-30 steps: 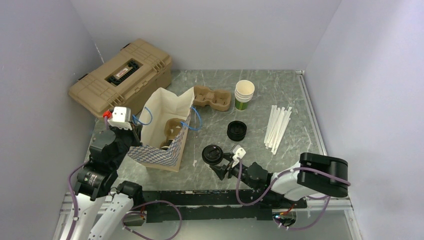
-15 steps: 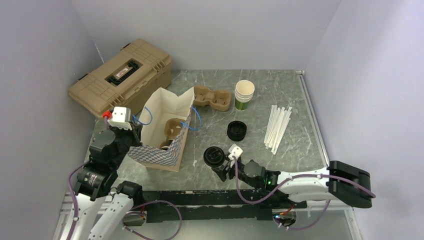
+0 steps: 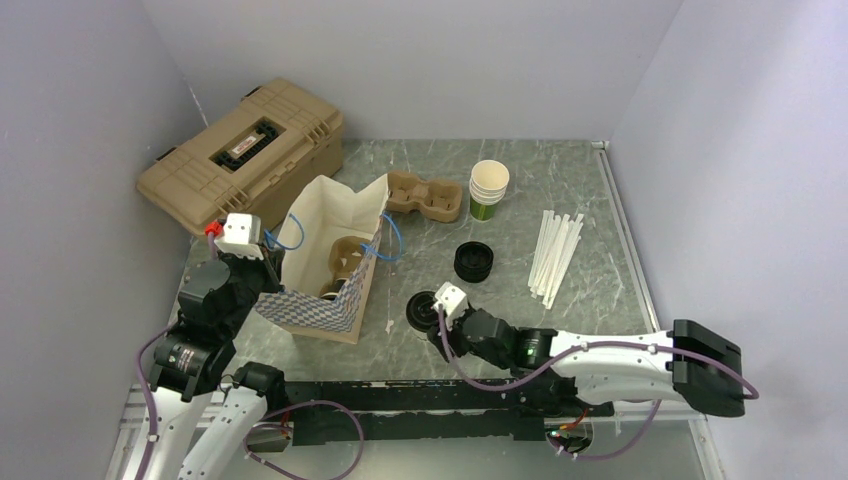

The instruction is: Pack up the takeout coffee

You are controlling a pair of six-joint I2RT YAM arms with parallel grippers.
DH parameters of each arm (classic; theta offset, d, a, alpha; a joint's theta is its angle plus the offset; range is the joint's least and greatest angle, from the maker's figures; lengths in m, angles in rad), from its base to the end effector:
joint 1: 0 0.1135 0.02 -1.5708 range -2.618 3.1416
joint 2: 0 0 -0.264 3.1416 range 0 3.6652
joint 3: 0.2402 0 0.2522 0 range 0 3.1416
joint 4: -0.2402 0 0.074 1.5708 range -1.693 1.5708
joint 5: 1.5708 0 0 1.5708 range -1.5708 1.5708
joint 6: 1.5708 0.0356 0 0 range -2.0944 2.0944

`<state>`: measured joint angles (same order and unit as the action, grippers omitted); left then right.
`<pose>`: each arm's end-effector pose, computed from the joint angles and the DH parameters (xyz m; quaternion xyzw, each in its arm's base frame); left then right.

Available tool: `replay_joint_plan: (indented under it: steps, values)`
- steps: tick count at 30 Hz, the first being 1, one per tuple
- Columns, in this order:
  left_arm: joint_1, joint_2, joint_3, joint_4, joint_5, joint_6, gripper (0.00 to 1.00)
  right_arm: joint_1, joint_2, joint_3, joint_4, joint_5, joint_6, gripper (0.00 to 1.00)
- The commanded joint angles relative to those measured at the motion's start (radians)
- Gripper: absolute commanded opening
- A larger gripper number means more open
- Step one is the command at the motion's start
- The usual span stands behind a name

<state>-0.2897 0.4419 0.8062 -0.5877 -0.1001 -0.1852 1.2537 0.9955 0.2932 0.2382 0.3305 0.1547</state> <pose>0.0926 -0.0239 0.3455 0.0096 0.7811 -0.1086 0.6148 0.0728 0.1849 0.1744 -0.3645 0.7608 0.2290 0.4857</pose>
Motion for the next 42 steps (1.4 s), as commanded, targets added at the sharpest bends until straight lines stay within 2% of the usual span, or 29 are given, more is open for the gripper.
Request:
replay_joint_plan:
  steps: [1,9,19,25,30,35,42]
  values:
    - [0.007,-0.008,-0.002,0.058,0.025,0.001,0.00,0.006,0.075,0.076,-0.322,-0.010,0.001,0.51]
    - [0.009,-0.010,-0.002,0.061,0.030,0.004,0.00,0.007,0.085,0.205,-0.548,-0.010,0.001,0.51]
    - [0.012,-0.008,-0.001,0.061,0.032,0.000,0.00,0.002,-0.180,0.294,-0.687,-0.010,0.001,0.51]
    - [0.013,-0.001,-0.001,0.062,0.043,-0.001,0.00,-0.004,-0.306,0.455,-0.834,-0.010,0.001,0.51]
    - [0.015,-0.003,0.000,0.063,0.047,-0.003,0.00,-0.004,-0.366,0.578,-0.804,-0.010,0.001,0.51]
    - [0.015,-0.005,0.001,0.059,0.046,-0.003,0.00,-0.004,-0.332,0.681,-0.765,-0.010,0.001,0.51]
    - [0.016,-0.004,-0.001,0.061,0.050,-0.002,0.00,-0.004,-0.296,0.723,-0.722,-0.010,0.001,0.51]
